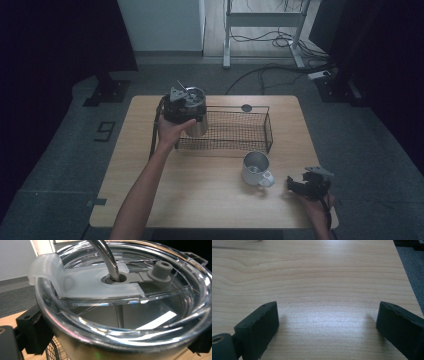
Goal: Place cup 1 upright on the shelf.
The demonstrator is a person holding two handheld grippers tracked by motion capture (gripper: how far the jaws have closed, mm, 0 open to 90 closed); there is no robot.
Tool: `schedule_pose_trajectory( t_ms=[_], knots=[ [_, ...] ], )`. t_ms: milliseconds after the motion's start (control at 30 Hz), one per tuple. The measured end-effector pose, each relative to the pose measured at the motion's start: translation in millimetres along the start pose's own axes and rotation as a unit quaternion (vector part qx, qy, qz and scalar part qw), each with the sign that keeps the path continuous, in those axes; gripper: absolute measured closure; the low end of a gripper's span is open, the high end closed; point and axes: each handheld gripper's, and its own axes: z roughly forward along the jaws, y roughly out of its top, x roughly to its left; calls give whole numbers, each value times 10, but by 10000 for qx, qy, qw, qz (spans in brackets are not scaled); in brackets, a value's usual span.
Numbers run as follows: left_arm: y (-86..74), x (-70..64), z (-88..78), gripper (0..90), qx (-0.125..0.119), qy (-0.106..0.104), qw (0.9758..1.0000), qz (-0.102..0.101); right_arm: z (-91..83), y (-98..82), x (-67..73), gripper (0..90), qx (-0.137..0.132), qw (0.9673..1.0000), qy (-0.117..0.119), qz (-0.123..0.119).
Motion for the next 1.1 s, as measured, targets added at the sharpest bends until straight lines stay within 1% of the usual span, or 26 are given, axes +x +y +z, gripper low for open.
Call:
schedule_pose_trajectory(
  t_ms=[200, 400, 767, 867, 1100],
  knots=[
    [-7, 35, 77, 42, 68, 27, 10000, -28, 0, 0, -1, 44, -7, 10000, -6, -6],
    [15, 15, 133, 42, 87, 11, 10000, -11, -1, -1, 0, 44, -3, 10000, -6, 3],
    [1, 16, 259, 42, 156, 98, 9998, -7, 0, -1, -2, 45, -6, 10000, -11, 7],
    [-16, 41, 307, 42, 166, 101, 9998, -72, -1, -1, -2, 45, -5, 10000, -11, 6],
    [-45, 57, 375, 42, 205, 143, 9996, -104, 0, 0, -2, 45, -5, 10000, -11, 6]
  ],
)
